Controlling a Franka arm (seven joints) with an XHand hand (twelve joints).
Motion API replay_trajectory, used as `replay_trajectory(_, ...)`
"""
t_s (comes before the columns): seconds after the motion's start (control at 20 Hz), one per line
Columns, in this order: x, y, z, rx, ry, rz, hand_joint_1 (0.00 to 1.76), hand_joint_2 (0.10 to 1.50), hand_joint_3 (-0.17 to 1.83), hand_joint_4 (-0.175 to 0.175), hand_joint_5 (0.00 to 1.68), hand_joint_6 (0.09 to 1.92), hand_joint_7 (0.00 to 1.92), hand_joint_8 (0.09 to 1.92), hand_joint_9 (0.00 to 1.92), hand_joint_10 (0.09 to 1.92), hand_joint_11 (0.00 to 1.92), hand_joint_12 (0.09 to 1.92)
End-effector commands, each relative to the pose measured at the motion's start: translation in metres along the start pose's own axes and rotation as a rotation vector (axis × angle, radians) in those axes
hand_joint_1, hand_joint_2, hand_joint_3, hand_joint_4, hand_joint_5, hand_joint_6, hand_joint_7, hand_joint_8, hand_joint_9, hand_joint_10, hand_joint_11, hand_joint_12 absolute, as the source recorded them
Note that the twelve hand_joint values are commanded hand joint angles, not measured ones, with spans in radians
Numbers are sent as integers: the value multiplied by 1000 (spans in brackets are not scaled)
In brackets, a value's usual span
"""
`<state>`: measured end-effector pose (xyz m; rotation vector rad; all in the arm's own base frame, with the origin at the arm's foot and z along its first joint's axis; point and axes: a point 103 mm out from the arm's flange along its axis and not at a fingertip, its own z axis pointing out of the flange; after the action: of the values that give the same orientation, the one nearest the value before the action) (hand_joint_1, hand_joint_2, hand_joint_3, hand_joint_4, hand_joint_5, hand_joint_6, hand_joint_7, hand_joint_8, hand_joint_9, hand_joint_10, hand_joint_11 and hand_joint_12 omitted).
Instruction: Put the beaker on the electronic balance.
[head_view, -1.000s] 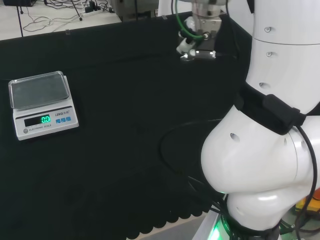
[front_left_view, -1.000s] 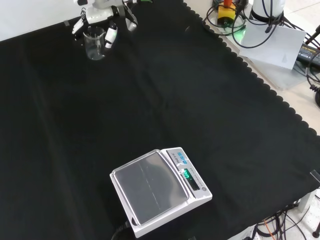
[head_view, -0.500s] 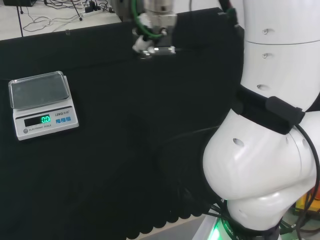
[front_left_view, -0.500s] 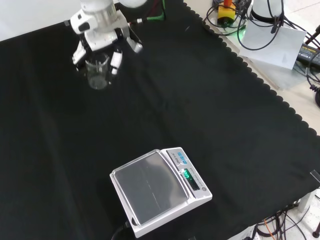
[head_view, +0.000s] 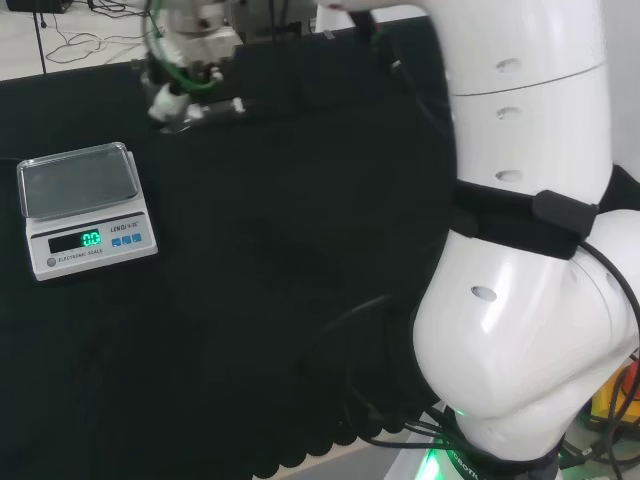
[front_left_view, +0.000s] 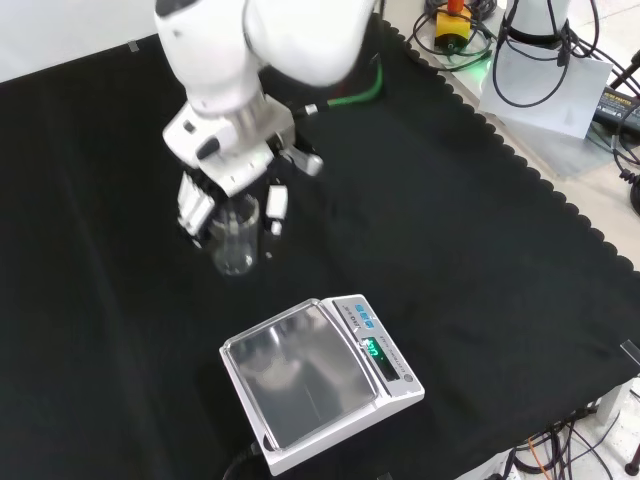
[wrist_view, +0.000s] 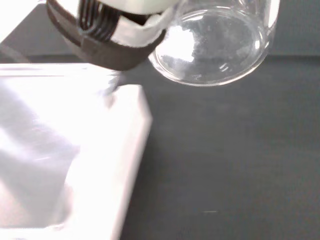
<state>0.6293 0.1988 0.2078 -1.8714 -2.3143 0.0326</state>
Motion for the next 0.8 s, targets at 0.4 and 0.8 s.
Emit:
replay_trajectory(0.4, 110, 2, 47, 104, 5, -183, 1036, 1173, 98, -41, 780, 1334, 589, 1374, 881, 1085, 864, 1174)
replay_trajectory(0.8, 110, 2, 62, 138, 4, -186, 1037, 1173, 100, -44, 778, 1333, 588, 1372, 879, 1084, 860, 1174)
